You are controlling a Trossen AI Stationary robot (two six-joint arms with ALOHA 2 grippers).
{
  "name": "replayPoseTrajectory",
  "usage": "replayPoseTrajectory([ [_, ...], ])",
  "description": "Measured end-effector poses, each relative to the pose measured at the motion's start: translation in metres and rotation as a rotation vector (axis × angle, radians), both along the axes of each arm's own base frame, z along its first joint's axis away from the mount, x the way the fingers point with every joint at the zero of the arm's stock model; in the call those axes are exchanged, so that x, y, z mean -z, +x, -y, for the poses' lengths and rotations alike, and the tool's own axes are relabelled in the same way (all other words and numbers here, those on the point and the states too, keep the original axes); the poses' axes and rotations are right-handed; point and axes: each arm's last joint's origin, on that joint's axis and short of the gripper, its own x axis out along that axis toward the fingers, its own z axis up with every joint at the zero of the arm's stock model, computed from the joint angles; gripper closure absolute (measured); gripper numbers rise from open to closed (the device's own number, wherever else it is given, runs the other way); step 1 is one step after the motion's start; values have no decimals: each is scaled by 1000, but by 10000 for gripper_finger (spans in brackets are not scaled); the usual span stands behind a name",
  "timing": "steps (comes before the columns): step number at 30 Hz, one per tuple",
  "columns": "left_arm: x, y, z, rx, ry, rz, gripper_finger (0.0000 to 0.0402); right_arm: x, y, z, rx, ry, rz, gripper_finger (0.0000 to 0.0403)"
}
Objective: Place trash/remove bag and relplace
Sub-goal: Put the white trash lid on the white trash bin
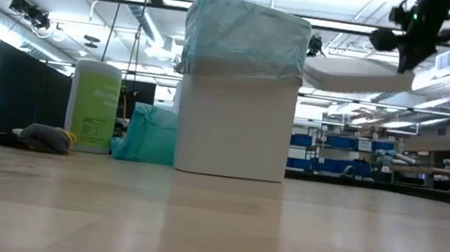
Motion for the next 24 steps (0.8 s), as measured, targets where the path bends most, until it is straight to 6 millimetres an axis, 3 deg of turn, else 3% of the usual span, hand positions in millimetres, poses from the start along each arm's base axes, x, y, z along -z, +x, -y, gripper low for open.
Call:
replayPoseTrajectory([
  [8, 0, 1, 0, -2, 1, -4, 371, -64, 1, 14, -112, -145, 1, 385],
  [14, 3, 1, 0, 2, 20, -36, 371, -83, 5, 14, -280, -98, -12, 385],
  [18, 4, 2, 0, -7, 31, -49, 371, -105, 11, 15, -449, -198, 75, 385],
  [24, 5, 5, 0, -9, 32, -59, 371, -139, 21, 18, -561, -281, 109, 385],
])
